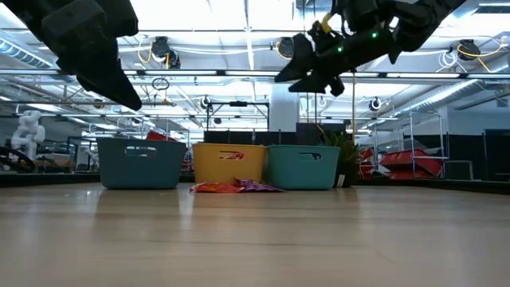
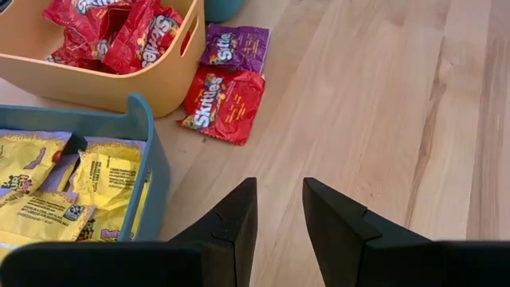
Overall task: Sort candy
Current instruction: Put the purple candy into the green bin
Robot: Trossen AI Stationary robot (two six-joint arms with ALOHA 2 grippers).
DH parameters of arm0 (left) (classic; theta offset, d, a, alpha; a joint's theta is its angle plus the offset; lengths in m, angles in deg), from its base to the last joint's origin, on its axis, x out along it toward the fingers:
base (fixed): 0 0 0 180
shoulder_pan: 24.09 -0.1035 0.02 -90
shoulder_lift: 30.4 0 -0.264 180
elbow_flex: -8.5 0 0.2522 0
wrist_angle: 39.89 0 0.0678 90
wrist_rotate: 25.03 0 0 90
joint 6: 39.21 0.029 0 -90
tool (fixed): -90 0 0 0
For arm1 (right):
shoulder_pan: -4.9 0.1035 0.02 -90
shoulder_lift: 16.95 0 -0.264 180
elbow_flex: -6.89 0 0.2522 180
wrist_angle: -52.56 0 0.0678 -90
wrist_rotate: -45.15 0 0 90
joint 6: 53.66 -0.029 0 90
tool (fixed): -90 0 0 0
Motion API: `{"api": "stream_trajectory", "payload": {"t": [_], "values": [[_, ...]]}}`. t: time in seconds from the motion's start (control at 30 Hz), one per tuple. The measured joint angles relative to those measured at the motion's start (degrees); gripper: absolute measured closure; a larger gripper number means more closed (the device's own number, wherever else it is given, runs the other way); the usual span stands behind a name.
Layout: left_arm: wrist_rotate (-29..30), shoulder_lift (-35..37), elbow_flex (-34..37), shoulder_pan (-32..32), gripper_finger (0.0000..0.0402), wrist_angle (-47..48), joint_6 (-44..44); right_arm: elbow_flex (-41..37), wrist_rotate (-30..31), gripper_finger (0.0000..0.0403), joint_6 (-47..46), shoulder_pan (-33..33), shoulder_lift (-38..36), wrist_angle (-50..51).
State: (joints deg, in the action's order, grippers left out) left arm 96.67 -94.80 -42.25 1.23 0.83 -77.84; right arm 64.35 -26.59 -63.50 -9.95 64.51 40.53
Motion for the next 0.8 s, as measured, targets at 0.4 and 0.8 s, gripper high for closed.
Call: {"api": "stream_trajectory", "payload": {"t": [0.4,0.8], "values": [[0.04,0.01,0.0,0.0,0.0288,0.0,0.0,0.0,-11.67,0.0101,12.45,13.76,0.4,8.47],[0.11,0.0,0.0,0.0,0.0288,0.02,0.04,0.02,-11.05,0.0104,-0.38,17.37,6.18,10.97]]}}
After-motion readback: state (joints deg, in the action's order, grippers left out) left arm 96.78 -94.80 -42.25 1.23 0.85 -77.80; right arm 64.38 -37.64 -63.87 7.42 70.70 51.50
